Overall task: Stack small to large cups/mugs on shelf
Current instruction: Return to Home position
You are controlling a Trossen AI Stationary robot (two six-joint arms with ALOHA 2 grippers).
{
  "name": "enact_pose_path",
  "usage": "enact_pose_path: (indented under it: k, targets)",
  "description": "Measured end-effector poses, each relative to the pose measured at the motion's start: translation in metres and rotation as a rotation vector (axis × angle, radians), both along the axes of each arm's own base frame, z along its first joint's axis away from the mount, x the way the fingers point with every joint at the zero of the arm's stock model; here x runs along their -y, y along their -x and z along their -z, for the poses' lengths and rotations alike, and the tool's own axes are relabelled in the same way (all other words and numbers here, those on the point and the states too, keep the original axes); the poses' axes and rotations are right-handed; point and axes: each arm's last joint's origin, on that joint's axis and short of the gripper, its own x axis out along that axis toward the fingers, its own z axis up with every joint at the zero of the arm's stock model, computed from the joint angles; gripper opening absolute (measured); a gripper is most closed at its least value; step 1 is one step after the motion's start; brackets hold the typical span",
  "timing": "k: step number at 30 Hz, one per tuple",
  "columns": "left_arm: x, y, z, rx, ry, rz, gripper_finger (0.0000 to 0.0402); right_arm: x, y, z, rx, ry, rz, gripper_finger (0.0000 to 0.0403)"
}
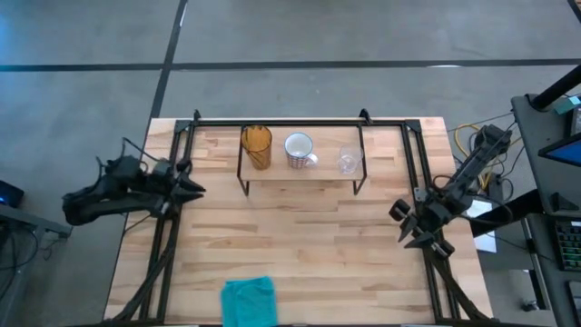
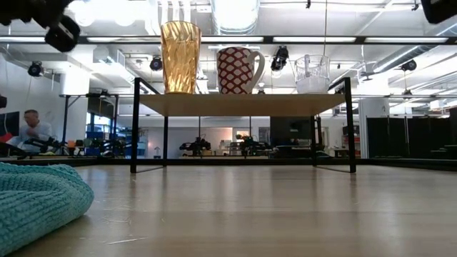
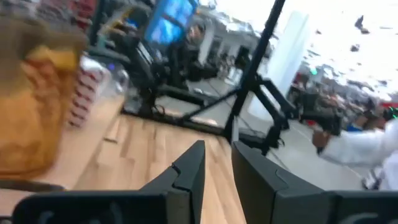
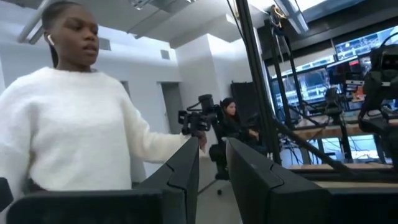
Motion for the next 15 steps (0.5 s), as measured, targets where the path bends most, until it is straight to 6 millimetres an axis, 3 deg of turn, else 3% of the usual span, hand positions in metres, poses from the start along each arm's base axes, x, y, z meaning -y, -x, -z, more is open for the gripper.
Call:
enact_pose_path:
  k: [5,15]
  targets:
    - [-0.001,-0.009,0.011,0.093,-0.016,0.029,0.0066,0.002,0.001,0.004,-0.001,-0.009,0.032,0.0077]
    - [-0.004,-0.032,0.059,0.127,0.025,0.036,0.0066,0.005,-0.002,0.006,-0.055,-0.042,0.130,0.0077]
